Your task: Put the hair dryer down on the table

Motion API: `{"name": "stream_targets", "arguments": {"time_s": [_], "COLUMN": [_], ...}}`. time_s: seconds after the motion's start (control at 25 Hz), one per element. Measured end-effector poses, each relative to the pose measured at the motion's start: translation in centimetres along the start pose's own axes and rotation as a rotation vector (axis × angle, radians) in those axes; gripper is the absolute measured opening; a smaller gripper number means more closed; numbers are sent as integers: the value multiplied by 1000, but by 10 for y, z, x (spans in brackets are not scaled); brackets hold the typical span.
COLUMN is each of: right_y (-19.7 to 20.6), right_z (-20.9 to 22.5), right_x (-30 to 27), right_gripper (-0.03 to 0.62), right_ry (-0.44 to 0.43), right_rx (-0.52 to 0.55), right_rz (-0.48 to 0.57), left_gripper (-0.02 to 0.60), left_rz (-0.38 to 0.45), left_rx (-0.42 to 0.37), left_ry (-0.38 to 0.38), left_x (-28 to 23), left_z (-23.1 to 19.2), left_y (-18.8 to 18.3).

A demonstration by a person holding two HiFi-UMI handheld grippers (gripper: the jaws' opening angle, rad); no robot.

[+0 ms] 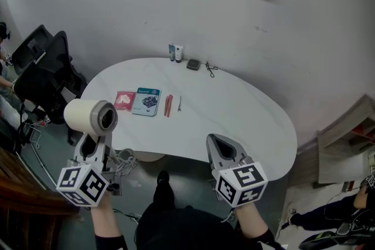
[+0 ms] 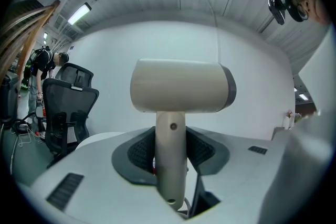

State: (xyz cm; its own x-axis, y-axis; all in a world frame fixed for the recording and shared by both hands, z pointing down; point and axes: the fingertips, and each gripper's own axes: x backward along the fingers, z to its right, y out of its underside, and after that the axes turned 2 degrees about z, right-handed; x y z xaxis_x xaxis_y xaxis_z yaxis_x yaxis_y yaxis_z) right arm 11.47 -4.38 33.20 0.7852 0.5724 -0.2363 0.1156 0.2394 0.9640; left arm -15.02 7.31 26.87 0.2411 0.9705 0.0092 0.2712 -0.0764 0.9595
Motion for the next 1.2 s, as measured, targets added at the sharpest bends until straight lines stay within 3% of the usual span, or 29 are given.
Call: {"name": "stream_targets", "arguments": {"time_s": [0.32,0.56,0.8,1.2], "right_y": [-7,-9,-10,0], "right_z": [3,7,11,29], "right_x": [-73,-121,-152,-175], "right_gripper": [2,2,2,2], "right_ry": [11,33,71,191], "right_rx": [-4,-15,-18,-40], "right_rz": [-39,-89,-118,-160], "left_gripper": [164,164,164,164], "left_rz": [-8,-104,-166,-346], "left_rx": [28,-50,-151,-195], "left_ry": [38,77,165,350], "left_x": [-65,-116,-148,-187], "left_z": [-47,-77,-94,-100], "left_y": [-7,5,19,61]}}
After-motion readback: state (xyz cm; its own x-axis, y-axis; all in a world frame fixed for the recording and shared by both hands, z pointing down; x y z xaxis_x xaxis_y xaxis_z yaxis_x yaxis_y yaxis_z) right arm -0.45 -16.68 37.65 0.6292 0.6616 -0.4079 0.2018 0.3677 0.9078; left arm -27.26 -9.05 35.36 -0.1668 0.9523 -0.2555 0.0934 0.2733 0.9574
